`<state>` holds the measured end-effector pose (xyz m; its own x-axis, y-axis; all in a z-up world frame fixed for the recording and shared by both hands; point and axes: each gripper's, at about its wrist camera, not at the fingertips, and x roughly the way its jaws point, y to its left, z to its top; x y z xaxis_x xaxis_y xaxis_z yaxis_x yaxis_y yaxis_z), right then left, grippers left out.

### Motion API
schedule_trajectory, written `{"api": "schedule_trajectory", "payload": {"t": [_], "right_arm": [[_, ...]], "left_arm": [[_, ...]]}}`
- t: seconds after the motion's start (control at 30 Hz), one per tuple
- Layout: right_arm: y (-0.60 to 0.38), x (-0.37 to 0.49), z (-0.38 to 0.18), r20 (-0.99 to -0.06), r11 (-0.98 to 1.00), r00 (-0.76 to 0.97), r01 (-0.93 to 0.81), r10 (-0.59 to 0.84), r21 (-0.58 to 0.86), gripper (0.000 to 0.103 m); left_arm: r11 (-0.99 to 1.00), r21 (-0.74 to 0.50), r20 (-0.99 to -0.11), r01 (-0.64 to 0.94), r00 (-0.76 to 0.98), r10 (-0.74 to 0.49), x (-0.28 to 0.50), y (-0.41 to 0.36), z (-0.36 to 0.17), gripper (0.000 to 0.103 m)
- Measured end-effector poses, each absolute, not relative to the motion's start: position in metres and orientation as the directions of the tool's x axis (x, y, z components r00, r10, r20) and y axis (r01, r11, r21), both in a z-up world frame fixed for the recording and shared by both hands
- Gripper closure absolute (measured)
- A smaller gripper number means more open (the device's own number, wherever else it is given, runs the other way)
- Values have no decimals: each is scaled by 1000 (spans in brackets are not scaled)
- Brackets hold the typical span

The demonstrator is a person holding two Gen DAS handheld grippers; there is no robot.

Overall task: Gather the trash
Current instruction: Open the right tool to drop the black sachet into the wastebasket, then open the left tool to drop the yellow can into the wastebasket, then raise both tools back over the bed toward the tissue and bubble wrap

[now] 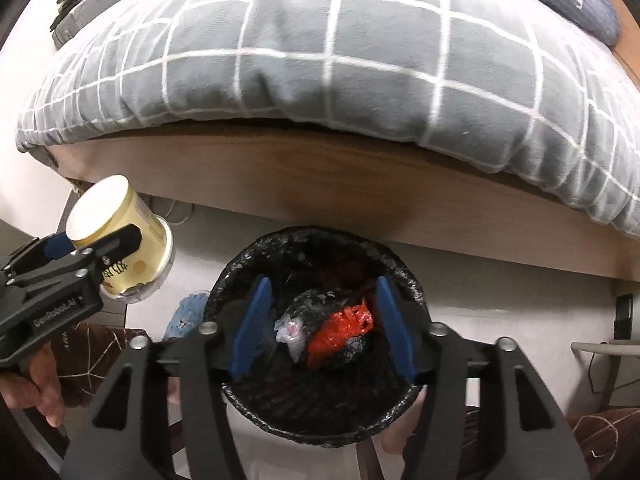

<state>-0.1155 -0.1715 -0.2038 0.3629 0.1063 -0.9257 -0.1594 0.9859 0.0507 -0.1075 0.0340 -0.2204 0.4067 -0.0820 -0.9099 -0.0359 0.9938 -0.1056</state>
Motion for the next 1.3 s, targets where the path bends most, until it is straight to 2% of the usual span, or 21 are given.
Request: {"api": "schedule_trajectory", "payload": {"t": [0.27, 0.63, 1.03, 1.1, 1.2, 1.3], "right_arm": [[-204, -117, -187, -911, 994, 409, -112, 62, 17, 25], [-266, -123, -172, -886, 999, 461, 49, -44, -24, 8], [-285, -126, -172, -885, 991, 458, 127, -86, -30, 8], [-282, -126, -167, -880, 992, 468, 123, -83, -28, 8], [-276, -124, -162, -878, 994, 472, 109, -73, -24, 8], [-267, -121, -155, -870, 996, 488, 84, -69, -32, 8]], "left_arm": [[994, -109, -908, 13, 405, -105, -106, 1, -215, 31], [986, -125, -909, 106, 385, -157, -110, -51, -211, 31], [977, -113, -914, 179, 367, -173, -109, -90, -209, 29], [978, -105, -913, 178, 373, -166, -109, -89, -208, 20], [981, -100, -905, 169, 393, -160, -108, -84, -202, 11], [982, -88, -901, 166, 406, -150, -103, -82, -194, 8]]}}
